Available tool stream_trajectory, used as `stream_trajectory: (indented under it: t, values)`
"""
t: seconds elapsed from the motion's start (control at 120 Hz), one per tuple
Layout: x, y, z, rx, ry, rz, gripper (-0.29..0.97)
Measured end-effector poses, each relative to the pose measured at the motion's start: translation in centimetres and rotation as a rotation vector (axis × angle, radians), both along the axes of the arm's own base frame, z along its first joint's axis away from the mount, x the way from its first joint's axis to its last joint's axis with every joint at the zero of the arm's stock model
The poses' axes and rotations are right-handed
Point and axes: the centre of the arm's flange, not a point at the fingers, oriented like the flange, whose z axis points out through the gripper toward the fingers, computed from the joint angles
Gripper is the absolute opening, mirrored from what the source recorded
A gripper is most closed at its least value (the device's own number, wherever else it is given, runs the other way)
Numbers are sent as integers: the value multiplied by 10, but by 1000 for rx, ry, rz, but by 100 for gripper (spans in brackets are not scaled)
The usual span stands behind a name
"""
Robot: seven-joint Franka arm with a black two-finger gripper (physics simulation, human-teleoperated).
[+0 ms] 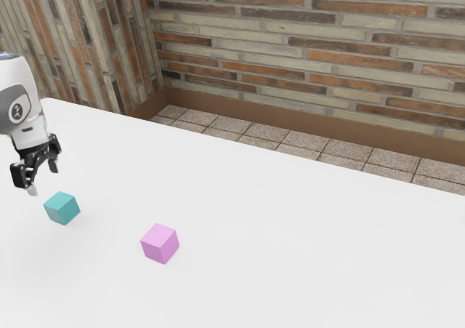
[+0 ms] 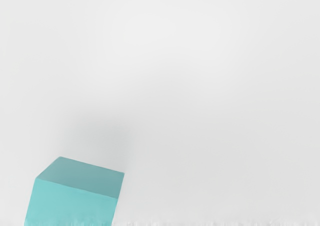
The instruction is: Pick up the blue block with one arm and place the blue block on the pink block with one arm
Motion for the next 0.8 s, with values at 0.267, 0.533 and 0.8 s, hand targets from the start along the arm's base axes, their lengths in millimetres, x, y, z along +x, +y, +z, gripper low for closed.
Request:
stream_trajectory:
  t: [0.267, 0.533, 0.8]
  values:
    - [8, 44, -32, -35, -55, -76, 68]
    - [22, 64, -62, -57, -42, -202, 68]
    - [38, 90, -79, -68, -46, -273, 68]
